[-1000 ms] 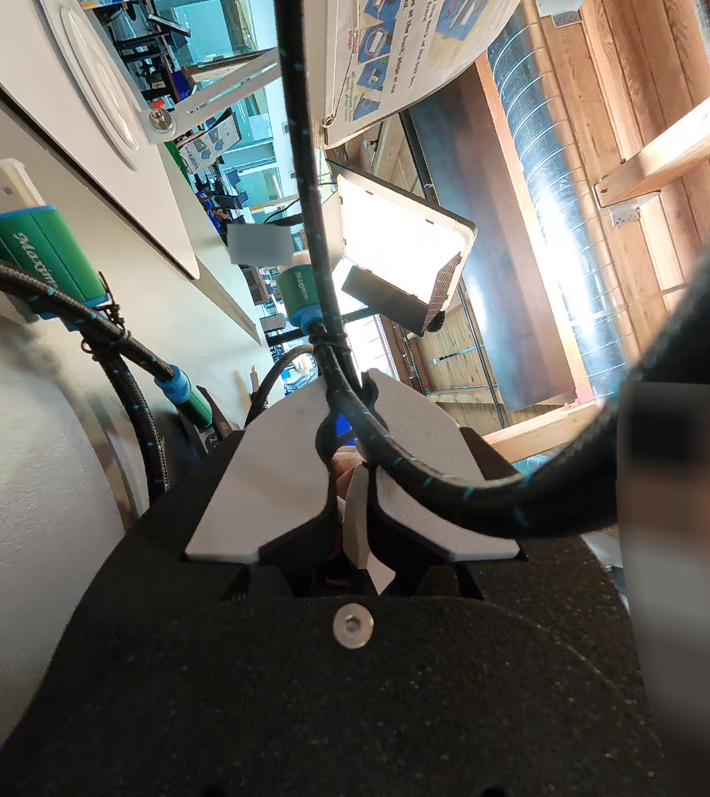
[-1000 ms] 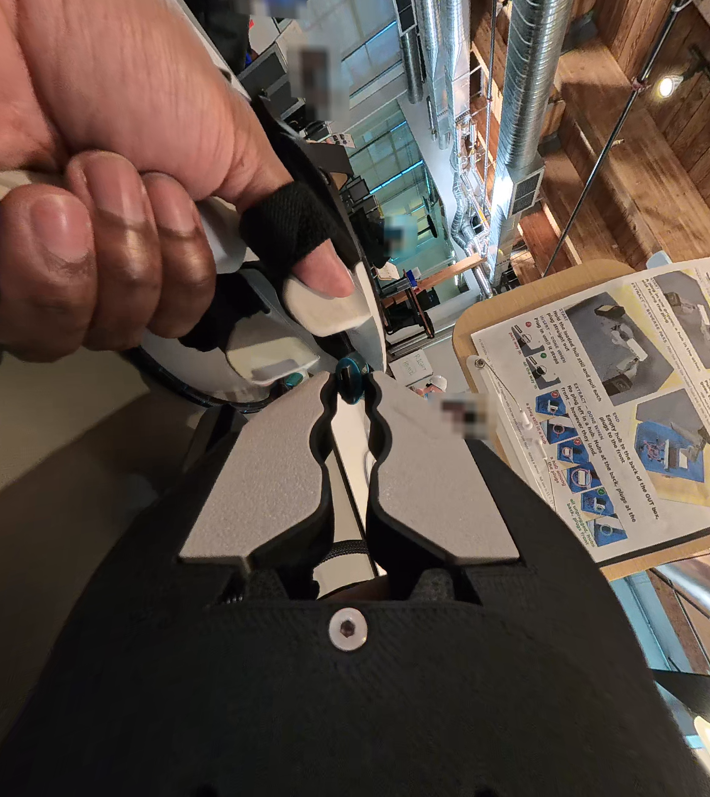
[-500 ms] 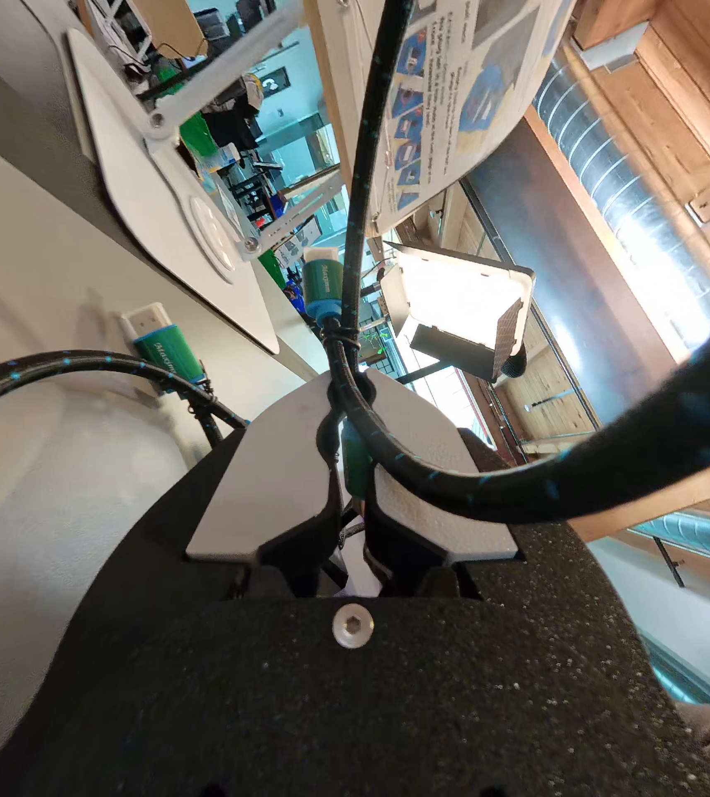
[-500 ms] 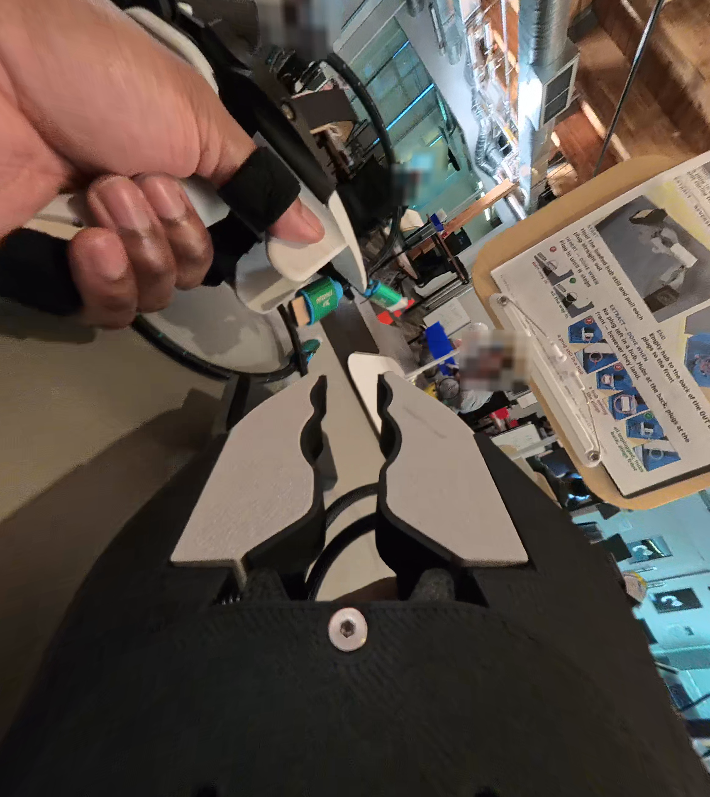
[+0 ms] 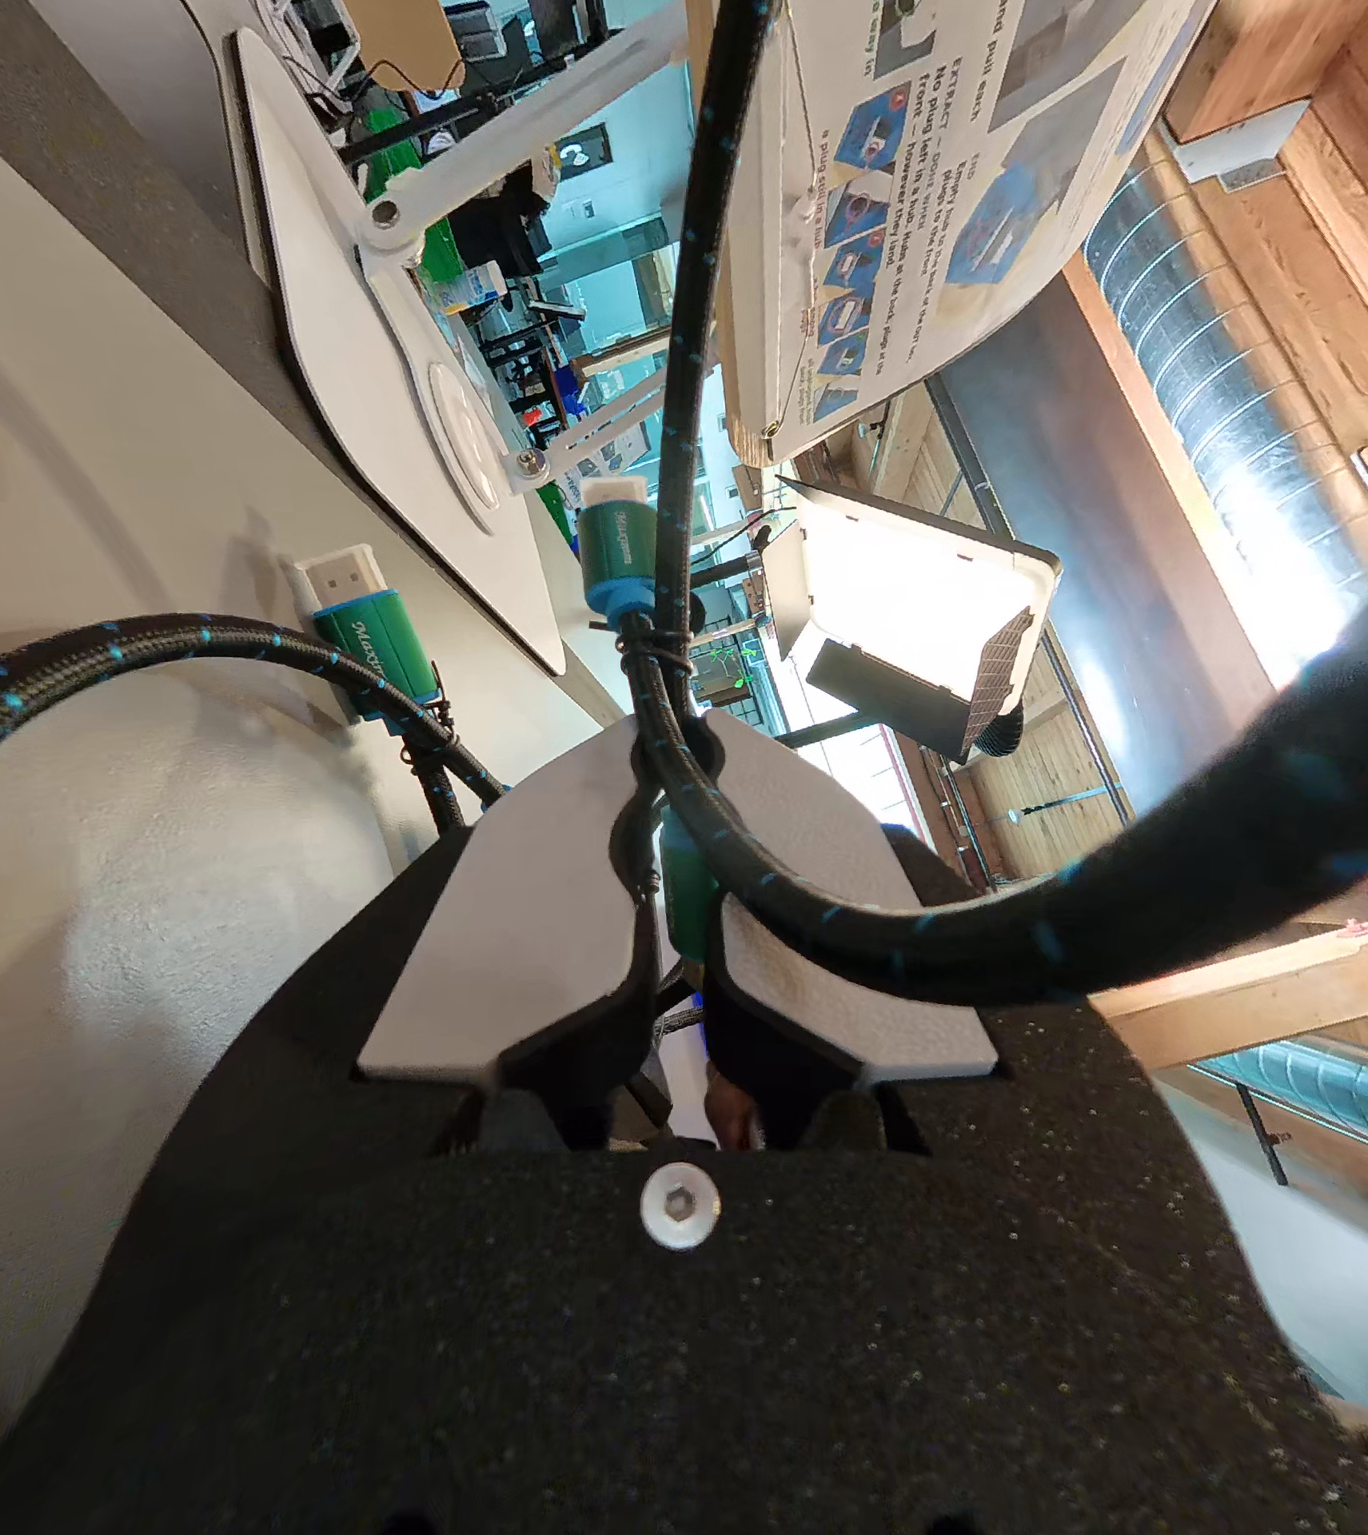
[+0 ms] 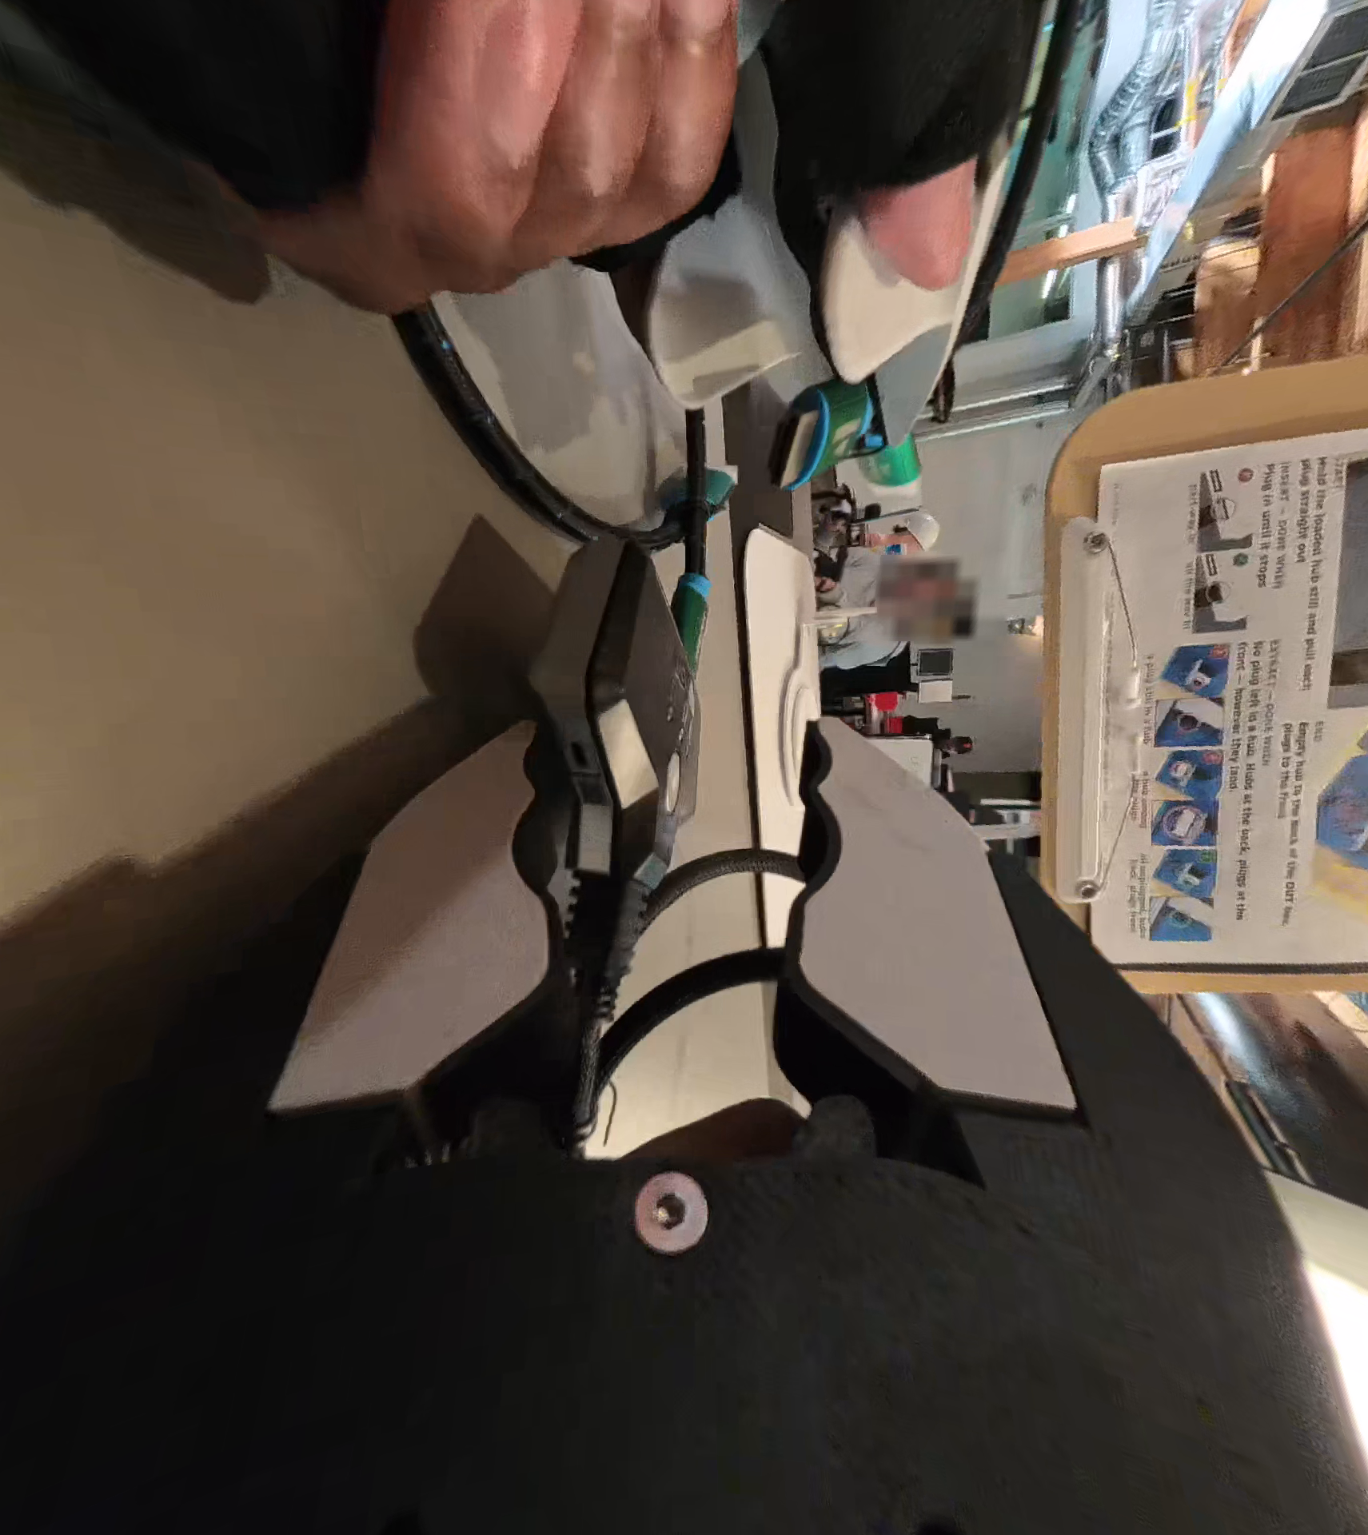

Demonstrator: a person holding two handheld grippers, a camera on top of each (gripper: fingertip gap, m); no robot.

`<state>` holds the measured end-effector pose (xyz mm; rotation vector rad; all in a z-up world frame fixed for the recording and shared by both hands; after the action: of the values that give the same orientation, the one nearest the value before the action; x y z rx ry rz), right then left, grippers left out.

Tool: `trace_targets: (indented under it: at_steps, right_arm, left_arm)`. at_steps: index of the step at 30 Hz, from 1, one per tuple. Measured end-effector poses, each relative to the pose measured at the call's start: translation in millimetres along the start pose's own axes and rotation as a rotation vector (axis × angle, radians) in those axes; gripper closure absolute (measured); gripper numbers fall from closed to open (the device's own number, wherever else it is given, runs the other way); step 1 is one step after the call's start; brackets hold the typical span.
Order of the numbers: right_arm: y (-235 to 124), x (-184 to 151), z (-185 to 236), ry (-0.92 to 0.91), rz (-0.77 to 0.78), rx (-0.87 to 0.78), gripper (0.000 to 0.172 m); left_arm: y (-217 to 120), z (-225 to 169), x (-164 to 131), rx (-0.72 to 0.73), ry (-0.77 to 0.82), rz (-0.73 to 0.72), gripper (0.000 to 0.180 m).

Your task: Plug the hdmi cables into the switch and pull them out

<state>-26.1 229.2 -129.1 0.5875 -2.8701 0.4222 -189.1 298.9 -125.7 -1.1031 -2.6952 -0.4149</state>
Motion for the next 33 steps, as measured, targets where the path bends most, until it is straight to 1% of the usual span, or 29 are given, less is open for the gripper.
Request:
trace_targets:
  at_steps: [3,4,6,10,13,16,21,25,33]
  right_arm:
    - [17,2,-4,0.037,0.082,0.018,0.119]
    - [22,0,-4,0.058,0.118,0.027,0.124]
    - [30,-7,-3,0.089,0.166,0.031,0.147]
    - [33,-16,-6,0.124,0.13,-0.008,0.15]
    - [24,-20,-12,0.172,0.069,-0.053,0.15]
    - [11,-17,-20,0.214,0.006,-0.137,0.151]
    - [-5,-2,-16,0.182,-0.067,-0.207,0.151]
    - [-8,4,-15,0.16,-0.102,-0.259,0.151]
    - [-17,9,-17,0.152,-0.174,-0.34,0.152]
  left_arm:
    - [3,0,-2,0.021,0.016,0.014,0.175]
    - [3,0,-3,0.024,0.018,0.018,0.174]
    - [5,0,-4,0.022,0.014,0.021,0.175]
    - [9,-1,-8,0.008,0.009,0.013,0.174]
    - [10,-2,-11,-0.005,0.016,-0.032,0.174]
    - [9,-5,-11,-0.017,0.042,-0.101,0.174]
    - [4,-12,-13,0.007,0.103,-0.208,0.174]
    - [3,-23,-17,-0.034,0.138,-0.286,0.174]
    - [8,-40,-31,-0.024,0.274,-0.383,0.174]
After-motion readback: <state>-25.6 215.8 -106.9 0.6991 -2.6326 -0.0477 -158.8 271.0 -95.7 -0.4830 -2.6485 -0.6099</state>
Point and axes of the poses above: each gripper's, where its closed fingertips meet, y out along the fingers, x out of its top, z = x × y across the jaws, the point moved 9 cm from there along -y, back along the fingers, and after that the axes turned 5 degrees about -x, right-handed, at the moved point
